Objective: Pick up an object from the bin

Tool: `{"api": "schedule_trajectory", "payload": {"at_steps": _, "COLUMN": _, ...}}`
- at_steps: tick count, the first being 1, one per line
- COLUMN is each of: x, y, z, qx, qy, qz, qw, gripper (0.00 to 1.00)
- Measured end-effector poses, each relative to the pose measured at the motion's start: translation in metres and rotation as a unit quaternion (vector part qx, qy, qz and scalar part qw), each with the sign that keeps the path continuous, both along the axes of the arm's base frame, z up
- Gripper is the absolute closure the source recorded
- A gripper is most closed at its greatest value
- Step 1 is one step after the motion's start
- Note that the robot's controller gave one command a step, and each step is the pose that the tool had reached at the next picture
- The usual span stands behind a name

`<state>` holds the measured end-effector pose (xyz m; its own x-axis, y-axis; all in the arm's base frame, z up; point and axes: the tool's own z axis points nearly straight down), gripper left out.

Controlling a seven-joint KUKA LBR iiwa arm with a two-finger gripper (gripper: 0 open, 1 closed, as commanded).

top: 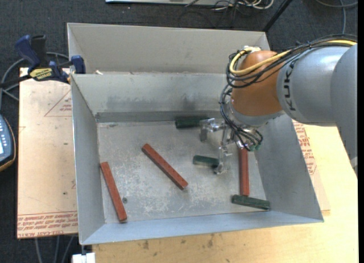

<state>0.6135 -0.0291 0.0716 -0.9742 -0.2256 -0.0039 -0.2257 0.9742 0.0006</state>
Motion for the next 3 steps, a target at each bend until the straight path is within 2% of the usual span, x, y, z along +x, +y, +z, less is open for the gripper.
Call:
{"api": "schedule_trajectory", "payload": {"at_steps": 1, "x": 0.0, "y": 0.0, "z": 0.001, "qx": 0.0, "qy": 0.0002, "qz": 0.0, "qw": 1.0, "gripper": 1.0}}
{"api": "schedule_trajectory", "payload": {"at_steps": 2, "x": 0.018, "y": -0.023, "z": 0.138, "qx": -0.001, "qy": -0.0049, "qz": -0.018, "qw": 0.9998, "gripper": 1.0}}
{"api": "schedule_trajectory", "payload": {"at_steps": 3, "x": -0.013, "y": -0.015, "z": 0.138, "qx": 0.0, "qy": 0.0014, "qz": 0.016, "qw": 0.9999, "gripper": 1.0}}
